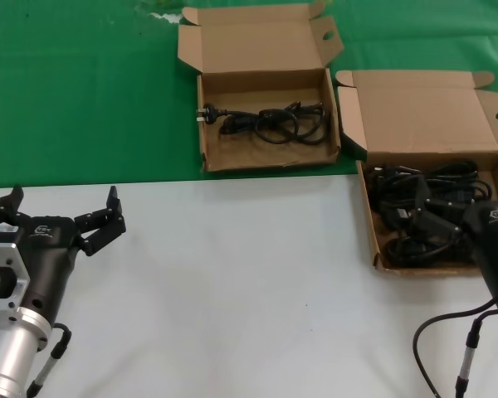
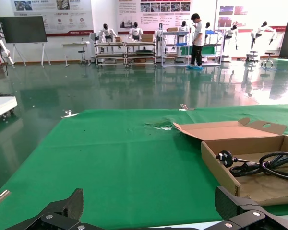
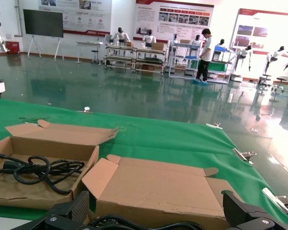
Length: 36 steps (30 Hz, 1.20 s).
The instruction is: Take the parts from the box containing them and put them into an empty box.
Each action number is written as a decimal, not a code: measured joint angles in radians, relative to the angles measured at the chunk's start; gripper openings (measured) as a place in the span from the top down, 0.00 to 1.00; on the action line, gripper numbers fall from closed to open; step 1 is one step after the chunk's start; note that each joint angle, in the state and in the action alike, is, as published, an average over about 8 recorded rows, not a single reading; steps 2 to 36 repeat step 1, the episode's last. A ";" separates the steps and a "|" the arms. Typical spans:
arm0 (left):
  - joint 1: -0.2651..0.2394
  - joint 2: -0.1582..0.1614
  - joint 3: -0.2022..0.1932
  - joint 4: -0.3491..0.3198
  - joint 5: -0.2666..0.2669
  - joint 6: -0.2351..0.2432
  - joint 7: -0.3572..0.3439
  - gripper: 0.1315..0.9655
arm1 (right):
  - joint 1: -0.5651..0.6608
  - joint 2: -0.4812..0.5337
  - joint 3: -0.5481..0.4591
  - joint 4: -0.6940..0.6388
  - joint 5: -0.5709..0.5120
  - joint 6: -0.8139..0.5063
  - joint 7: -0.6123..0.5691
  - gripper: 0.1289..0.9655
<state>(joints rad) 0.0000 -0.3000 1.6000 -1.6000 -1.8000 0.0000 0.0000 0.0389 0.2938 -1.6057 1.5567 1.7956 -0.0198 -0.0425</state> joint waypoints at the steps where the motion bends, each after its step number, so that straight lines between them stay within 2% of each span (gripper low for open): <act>1: 0.000 0.000 0.000 0.000 0.000 0.000 0.000 0.00 | 0.000 0.000 0.000 0.000 0.000 0.000 0.000 0.00; 36: 0.000 0.000 0.000 0.000 0.000 0.000 0.000 0.00 | 0.000 0.000 0.000 0.000 0.000 0.000 0.000 0.00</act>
